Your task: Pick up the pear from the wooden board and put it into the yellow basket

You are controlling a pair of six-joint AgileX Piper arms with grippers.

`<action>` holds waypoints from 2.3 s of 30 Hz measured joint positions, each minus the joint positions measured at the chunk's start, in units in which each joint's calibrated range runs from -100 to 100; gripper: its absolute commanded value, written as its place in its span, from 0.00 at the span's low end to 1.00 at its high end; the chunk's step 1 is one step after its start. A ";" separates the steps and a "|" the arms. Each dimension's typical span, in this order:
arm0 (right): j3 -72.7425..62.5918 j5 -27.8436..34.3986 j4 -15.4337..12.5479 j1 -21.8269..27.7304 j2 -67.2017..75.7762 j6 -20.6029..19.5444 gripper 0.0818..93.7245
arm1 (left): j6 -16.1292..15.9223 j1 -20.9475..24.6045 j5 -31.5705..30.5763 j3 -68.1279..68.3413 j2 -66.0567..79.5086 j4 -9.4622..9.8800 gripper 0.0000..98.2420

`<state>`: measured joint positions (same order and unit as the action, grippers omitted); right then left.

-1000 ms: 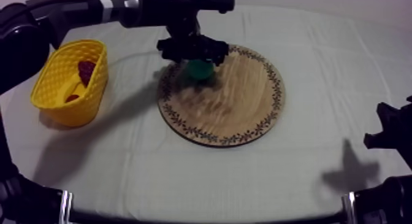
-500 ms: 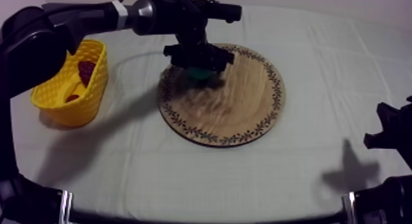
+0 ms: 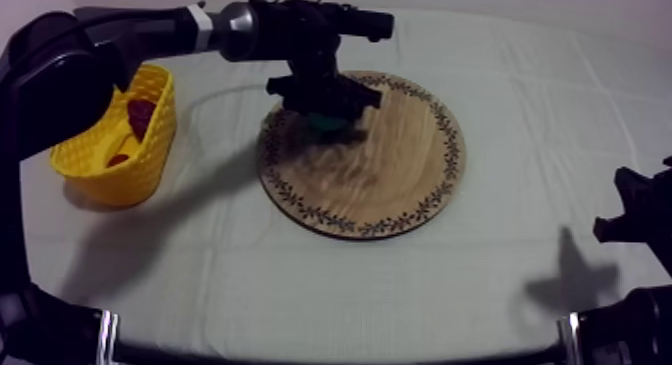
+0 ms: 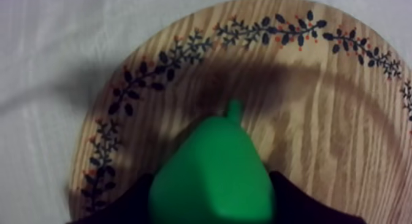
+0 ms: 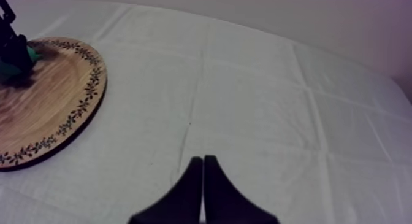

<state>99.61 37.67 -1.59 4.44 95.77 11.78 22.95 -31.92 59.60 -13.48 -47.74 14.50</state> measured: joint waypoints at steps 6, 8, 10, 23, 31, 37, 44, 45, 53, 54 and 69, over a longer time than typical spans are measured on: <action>0.00 0.02 0.00 0.00 0.00 0.00 0.00 | -0.28 0.42 1.38 1.57 5.08 -0.06 0.52; 0.00 0.02 0.00 0.00 0.00 0.00 0.00 | -0.56 0.82 1.30 2.85 7.53 -0.28 0.52; 0.00 0.02 0.00 0.00 0.00 0.00 0.00 | -1.01 1.32 1.06 4.54 10.46 -0.57 0.52; 0.00 0.02 0.00 0.00 0.00 0.00 0.00 | -7.55 8.09 1.12 25.97 37.34 -2.57 0.53; 0.00 0.00 0.00 0.00 0.00 0.00 0.00 | -12.25 13.89 1.11 44.69 54.54 -2.24 0.56; 0.00 0.00 0.00 0.00 0.00 0.00 0.00 | -14.15 19.01 0.78 51.05 60.08 -1.46 0.56; 0.00 0.00 0.00 0.00 0.00 0.00 0.00 | -12.29 22.48 -1.36 54.50 58.33 -0.39 0.54; 0.00 0.00 0.00 0.00 0.00 0.00 0.00 | -11.87 22.77 -1.54 54.83 57.85 -0.39 0.54; 0.00 0.00 0.00 0.00 0.00 0.00 0.00 | -10.29 23.67 -4.01 55.69 54.89 -0.56 0.51; 0.00 0.00 0.00 0.00 0.00 0.00 0.00 | -10.27 23.73 -4.23 55.69 54.71 -0.56 0.50; 0.00 0.01 0.00 0.00 0.00 0.00 0.00 | -9.68 24.26 -5.21 54.95 53.69 -0.17 0.72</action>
<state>99.61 37.68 -1.59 4.44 95.77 11.78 13.27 -7.66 54.38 41.48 5.95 14.33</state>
